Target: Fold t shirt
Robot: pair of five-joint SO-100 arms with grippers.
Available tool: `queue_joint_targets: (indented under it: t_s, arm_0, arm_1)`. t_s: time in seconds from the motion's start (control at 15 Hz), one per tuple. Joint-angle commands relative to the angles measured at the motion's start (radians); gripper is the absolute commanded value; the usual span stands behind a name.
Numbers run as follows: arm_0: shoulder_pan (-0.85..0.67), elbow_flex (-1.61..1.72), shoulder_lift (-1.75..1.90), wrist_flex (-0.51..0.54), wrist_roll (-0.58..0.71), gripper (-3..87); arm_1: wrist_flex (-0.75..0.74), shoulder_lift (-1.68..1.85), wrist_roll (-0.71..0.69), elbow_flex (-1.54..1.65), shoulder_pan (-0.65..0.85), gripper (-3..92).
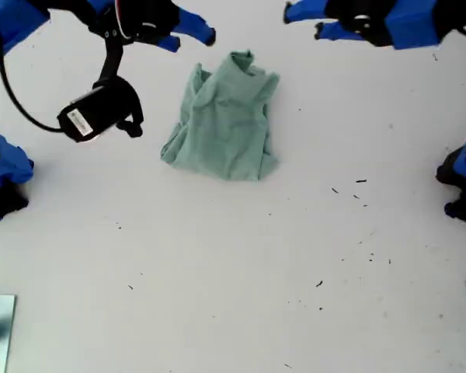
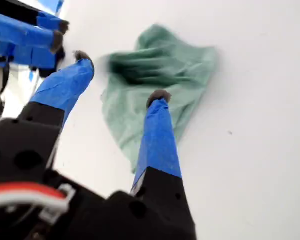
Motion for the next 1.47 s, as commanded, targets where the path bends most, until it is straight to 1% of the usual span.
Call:
queue_joint_targets:
  t_s: [0.0, 0.2, 0.33, 0.4, 0.47, 0.53, 0.6, 0.67, 0.73, 0.8, 0.87, 0.93, 1.0, 1.07, 1.13, 1.4]
  arm_0:
    - [-0.049, 0.123, 0.127, -0.021, 0.014, 19.8]
    - [-0.058, 0.477, 0.387, -0.160, -0.006, 19.6]
    - [-0.044, 0.767, 0.640, -0.219, -0.008, 11.3]
    - [-0.020, 0.942, 0.788, -0.264, -0.015, 4.9]
    - [0.011, 1.124, 0.945, -0.304, -0.060, -0.1]
    - [0.072, 1.324, 1.109, -0.364, -0.104, -0.1]
    - [0.146, 1.528, 1.276, -0.410, -0.192, -0.2]
    - [0.221, 1.724, 1.476, -0.428, -0.276, -0.2]
    - [0.295, 1.893, 1.729, -0.400, -0.357, -0.2]
    - [0.379, 2.006, 2.002, -0.325, -0.472, -0.2]
    - [0.408, 2.052, 1.954, -0.342, -0.491, -0.1]
    - [0.439, 2.065, 1.973, -0.324, -0.448, 3.7]
    - [0.499, 2.054, 1.991, -0.316, -0.413, 9.2]
    - [0.534, 2.059, 1.991, -0.318, -0.413, 9.3]
    - [0.560, 2.057, 1.991, -0.314, -0.436, 9.4]
    - [0.595, 2.057, 1.991, -0.314, -0.428, 9.5]
  arm_1:
    - [-0.012, 0.279, -0.014, 0.202, 0.037, 23.8]
    - [0.023, 0.604, 0.009, 0.468, 0.003, 23.4]
    - [0.061, 0.891, -0.018, 0.652, -0.069, 23.4]
    - [0.081, 1.042, -0.008, 0.770, -0.117, 19.7]
    - [0.118, 1.189, 0.029, 0.896, -0.161, 14.0]
    - [0.167, 1.215, 0.080, 0.974, -0.207, 11.2]
    - [0.176, 1.212, 0.110, 1.051, -0.250, 6.9]
    - [0.195, 1.212, 0.153, 1.129, -0.278, 3.9]
    - [0.222, 1.212, 0.187, 1.204, -0.290, 2.5]
    - [0.249, 1.212, 0.210, 1.273, -0.296, 2.5]
    - [0.253, 1.212, 0.207, 1.331, -0.301, 3.1]
    - [0.249, 1.210, 0.107, 1.333, -0.314, 3.6]
    - [0.249, 1.210, 0.048, 1.333, -0.318, 3.6]
    - [0.249, 1.210, -0.123, 1.333, -0.305, 3.7]
    - [0.252, 1.210, -0.330, 1.333, -0.302, 3.8]
    - [0.258, 1.210, -0.322, 1.331, -0.305, 3.2]
